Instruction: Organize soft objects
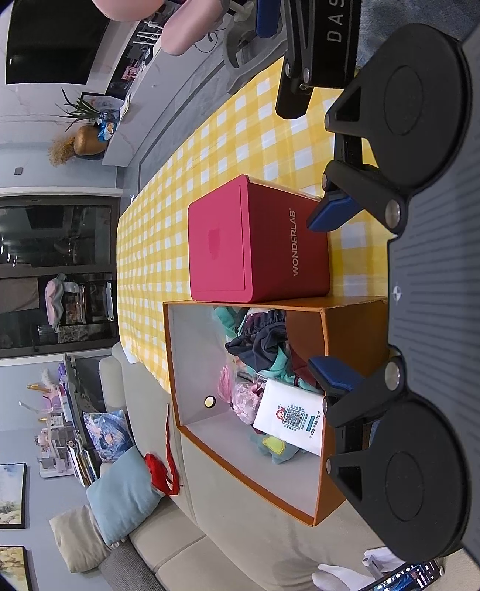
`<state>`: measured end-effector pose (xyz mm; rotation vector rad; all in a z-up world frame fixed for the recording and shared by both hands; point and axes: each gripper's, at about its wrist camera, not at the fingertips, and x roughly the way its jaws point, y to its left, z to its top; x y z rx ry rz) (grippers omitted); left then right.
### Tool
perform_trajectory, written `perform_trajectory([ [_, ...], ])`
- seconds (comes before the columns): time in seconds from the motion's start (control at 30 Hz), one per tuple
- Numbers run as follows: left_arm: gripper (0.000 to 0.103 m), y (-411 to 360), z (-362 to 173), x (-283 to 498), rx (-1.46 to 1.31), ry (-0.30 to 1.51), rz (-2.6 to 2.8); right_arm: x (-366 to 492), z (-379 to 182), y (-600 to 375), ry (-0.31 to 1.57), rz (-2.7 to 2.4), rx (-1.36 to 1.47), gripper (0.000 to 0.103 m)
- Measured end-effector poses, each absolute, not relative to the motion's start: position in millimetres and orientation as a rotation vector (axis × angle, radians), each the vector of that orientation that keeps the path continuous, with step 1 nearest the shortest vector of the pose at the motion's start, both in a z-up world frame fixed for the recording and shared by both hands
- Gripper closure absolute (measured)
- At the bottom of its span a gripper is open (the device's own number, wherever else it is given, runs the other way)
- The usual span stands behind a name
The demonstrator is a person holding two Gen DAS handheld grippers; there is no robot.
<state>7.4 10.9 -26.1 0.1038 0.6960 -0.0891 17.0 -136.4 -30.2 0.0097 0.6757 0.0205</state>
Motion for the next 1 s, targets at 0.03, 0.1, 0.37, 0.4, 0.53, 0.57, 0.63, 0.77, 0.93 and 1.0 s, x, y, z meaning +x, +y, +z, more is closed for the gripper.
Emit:
perform_trajectory([
  [0.03, 0.013, 11.0, -26.7, 7.3, 0.105, 0.696, -0.090, 16.9, -30.2, -136.4, 0.676, 0.021, 0.010, 0.005],
  [0.1, 0.013, 11.3, -27.1, 7.4, 0.109, 0.694, -0.093, 17.1, -30.2, -136.3, 0.675, 0.021, 0.011, 0.005],
  [0.37, 0.013, 11.2, -27.5, 7.5, 0.112, 0.694, -0.094, 17.2, -30.2, -136.7, 0.675, 0.021, 0.010, 0.005],
  [0.4, 0.013, 11.2, -27.5, 7.4, 0.112, 0.694, -0.095, 17.2, -30.2, -136.9, 0.675, 0.021, 0.010, 0.005],
  [0.53, 0.013, 11.1, -27.6, 7.4, 0.111, 0.695, -0.095, 17.1, -30.2, -137.0, 0.676, 0.021, 0.010, 0.005],
  [0.57, 0.013, 11.0, -27.6, 7.4, 0.111, 0.695, -0.094, 16.9, -30.4, -136.4, 0.676, 0.019, 0.011, 0.005],
  [0.63, 0.013, 11.0, -27.5, 7.3, 0.110, 0.695, -0.094, 16.9, -30.5, -136.4, 0.676, 0.020, 0.011, 0.005],
  [0.77, 0.013, 11.0, -27.5, 7.3, 0.112, 0.694, -0.095, 16.9, -30.5, -136.2, 0.676, 0.020, 0.011, 0.005],
  [0.93, 0.013, 11.1, -27.9, 7.6, 0.115, 0.692, -0.099, 16.8, -30.5, -136.4, 0.676, 0.019, 0.011, 0.005],
  [1.0, 0.013, 11.2, -28.1, 7.7, 0.115, 0.693, -0.100, 16.9, -30.5, -136.4, 0.677, 0.019, 0.012, 0.005],
])
